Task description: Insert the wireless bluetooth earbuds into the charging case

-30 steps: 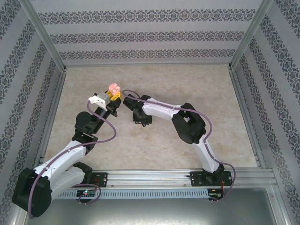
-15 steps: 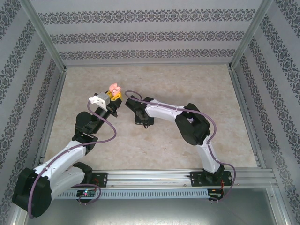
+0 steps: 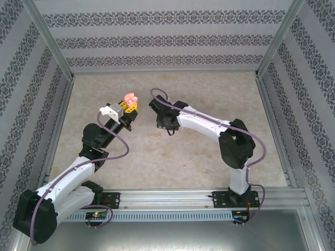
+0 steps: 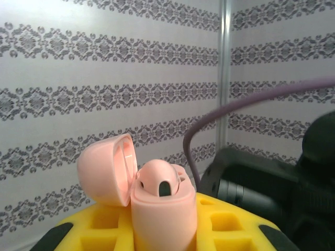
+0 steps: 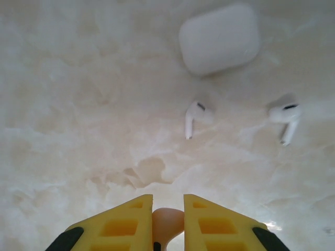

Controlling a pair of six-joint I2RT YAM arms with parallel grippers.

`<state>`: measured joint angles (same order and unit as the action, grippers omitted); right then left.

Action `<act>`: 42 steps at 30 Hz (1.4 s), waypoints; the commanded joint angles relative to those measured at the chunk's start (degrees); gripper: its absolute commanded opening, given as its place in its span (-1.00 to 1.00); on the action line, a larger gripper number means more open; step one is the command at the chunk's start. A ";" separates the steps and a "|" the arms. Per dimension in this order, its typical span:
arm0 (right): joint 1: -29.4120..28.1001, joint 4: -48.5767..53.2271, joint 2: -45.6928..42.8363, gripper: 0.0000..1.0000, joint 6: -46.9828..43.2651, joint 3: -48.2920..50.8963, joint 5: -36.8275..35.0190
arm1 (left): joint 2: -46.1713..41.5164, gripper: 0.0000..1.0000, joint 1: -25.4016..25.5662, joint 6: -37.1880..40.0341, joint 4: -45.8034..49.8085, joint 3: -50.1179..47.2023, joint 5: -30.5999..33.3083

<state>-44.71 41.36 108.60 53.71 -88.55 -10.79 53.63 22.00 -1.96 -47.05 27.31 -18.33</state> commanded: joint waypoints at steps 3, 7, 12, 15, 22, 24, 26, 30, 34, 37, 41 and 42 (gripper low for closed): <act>2.70 -1.82 -7.66 -0.65 -5.64 0.53 -2.80 | -0.76 -1.00 -0.55 0.67 0.95 3.00 -6.25; 4.20 -3.09 -12.29 -0.64 -9.48 -0.53 -2.88 | -0.02 -1.00 -0.55 0.89 1.70 3.95 -8.57; 4.77 -5.18 -17.39 -0.62 -14.73 -2.50 -2.10 | 1.99 -1.00 -0.54 1.26 1.92 5.09 -11.11; 4.71 -6.52 -19.89 -0.62 -17.16 -3.65 -0.97 | 3.47 -1.00 -0.48 0.82 1.10 5.45 -12.06; 3.53 -9.63 -24.42 -0.60 -21.25 -4.87 1.55 | 7.85 -1.00 -0.16 -0.38 0.19 7.16 -14.69; 2.75 -10.39 -25.12 -0.59 -22.15 -5.09 1.90 | 9.38 -1.00 -0.07 -1.09 -1.28 7.54 -15.87; 1.61 -11.28 -25.83 -0.59 -23.18 -5.00 1.85 | 11.03 -1.00 0.10 -1.42 -1.75 8.38 -16.76; -0.78 -13.53 -27.27 -0.59 -24.89 -4.05 1.38 | 13.30 -1.00 0.58 -1.47 -1.95 10.03 -18.03; -2.95 -16.26 -28.42 -0.57 -26.09 -2.61 0.56 | 14.70 -1.00 1.09 -1.42 -1.95 11.46 -18.58; -4.03 -17.50 -28.40 -0.57 -26.31 -2.17 0.19 | 15.51 -1.00 1.51 -1.31 -2.06 12.30 -18.94; -4.56 -19.00 -27.76 -0.57 -25.80 -1.54 0.42 | 16.13 -1.00 1.99 -1.57 -2.71 12.85 -19.09; -4.60 -19.31 -27.67 -0.57 -25.54 -1.38 0.36 | 16.17 -1.00 2.18 -1.60 -2.89 12.99 -19.11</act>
<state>-48.69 24.80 81.25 28.67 -91.09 -9.65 69.63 23.33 -2.46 -45.93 38.52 -36.01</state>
